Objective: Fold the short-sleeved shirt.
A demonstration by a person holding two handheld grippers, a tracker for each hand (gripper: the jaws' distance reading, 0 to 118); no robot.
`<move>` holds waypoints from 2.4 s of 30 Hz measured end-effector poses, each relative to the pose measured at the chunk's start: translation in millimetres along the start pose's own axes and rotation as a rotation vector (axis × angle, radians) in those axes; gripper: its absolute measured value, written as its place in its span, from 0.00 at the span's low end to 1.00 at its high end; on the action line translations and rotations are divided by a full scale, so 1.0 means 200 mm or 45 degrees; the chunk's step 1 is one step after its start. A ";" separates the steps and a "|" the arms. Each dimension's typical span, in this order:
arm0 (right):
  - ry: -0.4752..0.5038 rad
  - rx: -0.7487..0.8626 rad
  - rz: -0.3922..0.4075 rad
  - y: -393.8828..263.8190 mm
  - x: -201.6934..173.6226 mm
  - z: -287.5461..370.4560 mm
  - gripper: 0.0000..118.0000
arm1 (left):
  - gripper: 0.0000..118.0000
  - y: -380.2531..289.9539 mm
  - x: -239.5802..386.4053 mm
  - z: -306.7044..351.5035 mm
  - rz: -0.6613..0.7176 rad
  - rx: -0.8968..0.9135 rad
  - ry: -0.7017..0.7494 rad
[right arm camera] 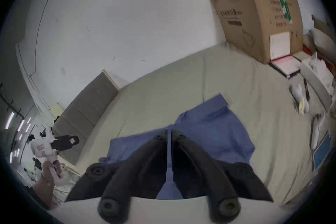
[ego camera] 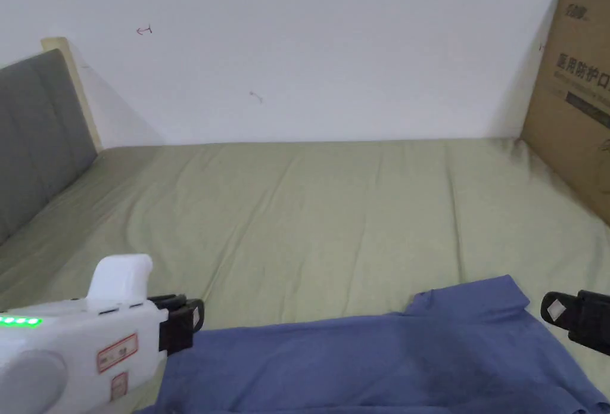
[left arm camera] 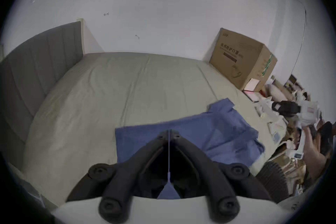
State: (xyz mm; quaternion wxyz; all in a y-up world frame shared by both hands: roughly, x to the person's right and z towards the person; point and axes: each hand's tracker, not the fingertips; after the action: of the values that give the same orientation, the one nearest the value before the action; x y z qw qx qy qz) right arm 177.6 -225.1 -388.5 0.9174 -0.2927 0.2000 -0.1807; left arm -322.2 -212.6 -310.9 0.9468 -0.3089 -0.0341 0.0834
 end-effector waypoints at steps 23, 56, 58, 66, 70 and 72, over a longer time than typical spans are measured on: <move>-0.186 -0.322 0.012 0.15 0.44 -0.68 0.04 | 0.03 -0.15 -0.47 -0.87 0.046 -0.501 0.078; -0.251 -0.064 0.027 0.54 0.40 -0.71 0.03 | 0.03 0.17 -0.50 -0.62 0.256 -0.015 0.021; -0.239 -0.021 0.018 0.49 0.36 -0.54 0.03 | 0.03 0.17 -0.51 -0.57 0.246 -0.021 -0.011; -0.223 -0.145 -0.121 0.01 0.36 0.13 0.03 | 0.03 0.01 -0.55 -0.35 0.117 -0.254 -0.082; -0.269 -0.315 -0.190 -0.26 0.42 0.30 0.03 | 0.03 -0.19 -0.54 -0.21 0.101 -0.319 -0.105; -0.306 -0.336 -0.201 -0.37 0.48 0.30 0.03 | 0.03 -0.29 -0.54 -0.16 0.099 -0.387 -0.132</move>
State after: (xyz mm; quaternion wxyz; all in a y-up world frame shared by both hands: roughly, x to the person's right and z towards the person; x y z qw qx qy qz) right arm 271.7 -295.7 -323.2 0.8712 -0.4449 0.0874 -0.1882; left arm -417.3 -296.7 -303.0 0.8822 -0.4449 -0.0833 0.1296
